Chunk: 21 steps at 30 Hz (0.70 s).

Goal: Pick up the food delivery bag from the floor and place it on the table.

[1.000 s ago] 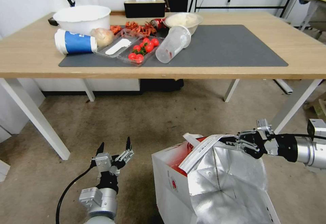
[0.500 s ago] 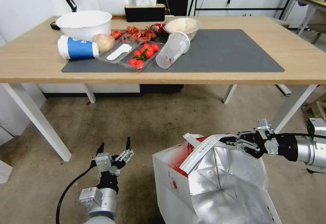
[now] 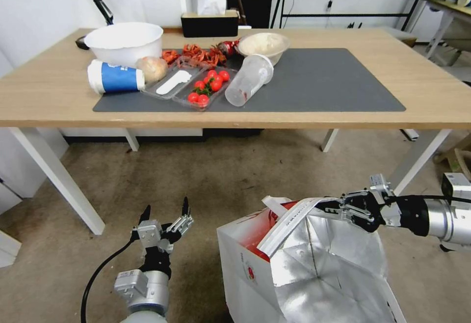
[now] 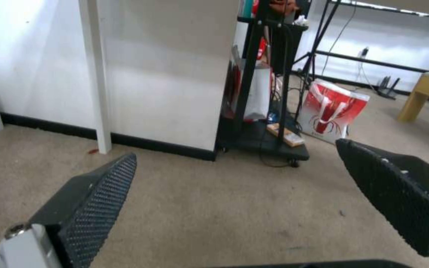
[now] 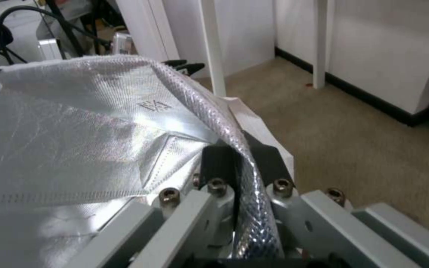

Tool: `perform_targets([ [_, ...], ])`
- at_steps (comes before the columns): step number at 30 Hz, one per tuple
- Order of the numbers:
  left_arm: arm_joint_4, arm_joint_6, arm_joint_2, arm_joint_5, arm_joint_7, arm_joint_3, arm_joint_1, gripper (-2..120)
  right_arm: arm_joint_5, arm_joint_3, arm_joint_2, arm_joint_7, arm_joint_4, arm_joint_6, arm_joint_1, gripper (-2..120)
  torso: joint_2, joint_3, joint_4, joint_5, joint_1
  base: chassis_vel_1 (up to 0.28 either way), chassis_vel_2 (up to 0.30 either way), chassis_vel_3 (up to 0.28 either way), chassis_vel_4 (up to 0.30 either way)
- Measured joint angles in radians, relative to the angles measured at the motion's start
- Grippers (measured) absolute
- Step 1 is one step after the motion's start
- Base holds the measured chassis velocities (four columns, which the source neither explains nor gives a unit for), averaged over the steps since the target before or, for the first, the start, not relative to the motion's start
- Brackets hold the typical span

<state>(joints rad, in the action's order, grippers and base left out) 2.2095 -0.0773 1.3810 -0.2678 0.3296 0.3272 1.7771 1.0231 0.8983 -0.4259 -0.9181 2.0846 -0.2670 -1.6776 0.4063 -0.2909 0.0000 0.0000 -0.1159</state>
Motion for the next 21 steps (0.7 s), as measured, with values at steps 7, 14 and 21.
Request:
perform_targets([
  [7,0.002,0.001,0.000,-0.001,0.001,0.000,0.000,100,0.000,0.000,-0.003,0.000,0.006,0.000,-0.004,0,0.024,-0.015,0.0000,0.0000,-0.009,0.000,0.000,0.000,0.000],
  [14,0.006,0.001,0.000,-0.001,0.001,0.000,0.002,100,-0.002,-0.001,-0.006,0.000,0.009,-0.001,-0.006,0,0.053,-0.034,0.0000,0.0000,-0.018,0.000,0.000,0.000,0.000],
  [21,0.008,0.001,0.000,0.001,0.001,0.001,0.003,100,-0.003,-0.002,-0.006,-0.001,0.010,-0.001,-0.006,0,0.078,-0.051,0.0000,0.0000,-0.027,0.000,0.000,0.000,0.000],
])
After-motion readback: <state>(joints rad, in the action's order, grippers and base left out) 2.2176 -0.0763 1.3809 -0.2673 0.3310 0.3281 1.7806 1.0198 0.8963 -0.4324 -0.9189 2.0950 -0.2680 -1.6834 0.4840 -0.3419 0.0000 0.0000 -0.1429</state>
